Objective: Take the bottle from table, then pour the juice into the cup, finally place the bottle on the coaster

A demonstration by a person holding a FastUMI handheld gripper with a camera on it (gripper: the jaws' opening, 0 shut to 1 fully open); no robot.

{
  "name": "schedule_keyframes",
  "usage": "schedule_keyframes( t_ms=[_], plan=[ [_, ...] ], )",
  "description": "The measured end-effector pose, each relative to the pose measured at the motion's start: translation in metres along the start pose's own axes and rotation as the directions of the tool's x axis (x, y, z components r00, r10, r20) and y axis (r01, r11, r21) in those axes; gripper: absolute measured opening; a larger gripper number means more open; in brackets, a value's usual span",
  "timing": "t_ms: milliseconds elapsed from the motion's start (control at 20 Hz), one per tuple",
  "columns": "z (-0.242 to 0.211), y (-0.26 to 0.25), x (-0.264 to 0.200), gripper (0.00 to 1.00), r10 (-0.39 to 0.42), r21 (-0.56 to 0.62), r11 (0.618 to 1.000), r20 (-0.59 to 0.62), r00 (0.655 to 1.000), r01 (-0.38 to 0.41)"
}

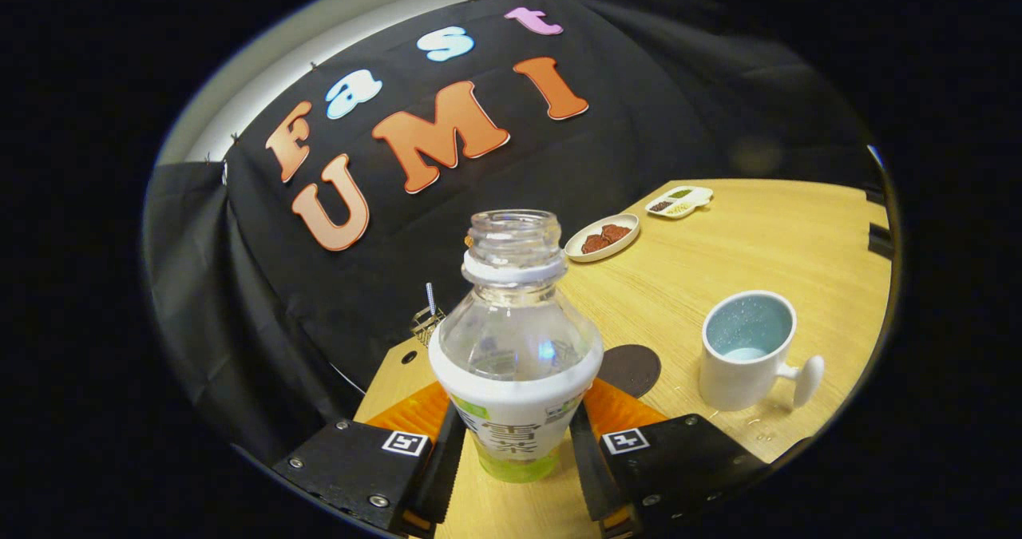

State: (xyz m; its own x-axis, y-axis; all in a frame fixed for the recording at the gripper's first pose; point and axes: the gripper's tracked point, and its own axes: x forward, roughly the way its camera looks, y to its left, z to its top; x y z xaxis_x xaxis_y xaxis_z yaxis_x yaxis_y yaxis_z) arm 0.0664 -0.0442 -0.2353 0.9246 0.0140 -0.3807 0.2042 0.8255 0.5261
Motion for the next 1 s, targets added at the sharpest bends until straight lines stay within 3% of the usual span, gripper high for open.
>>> schedule_keyframes(
  t_ms=[300, 650, 1000],
  plan=[
    [0.007, 0.007, 0.004, 0.64, 0.061, 0.282, 0.957, 0.027, 0.998, -0.066],
    [0.029, -0.005, 0.011, 0.63, 0.054, 0.54, 0.837, 0.076, 0.996, -0.087],
    [0.052, -0.002, 0.013, 0.62, 0.065, 0.678, 0.724, 0.116, 0.991, -0.127]
  ],
)
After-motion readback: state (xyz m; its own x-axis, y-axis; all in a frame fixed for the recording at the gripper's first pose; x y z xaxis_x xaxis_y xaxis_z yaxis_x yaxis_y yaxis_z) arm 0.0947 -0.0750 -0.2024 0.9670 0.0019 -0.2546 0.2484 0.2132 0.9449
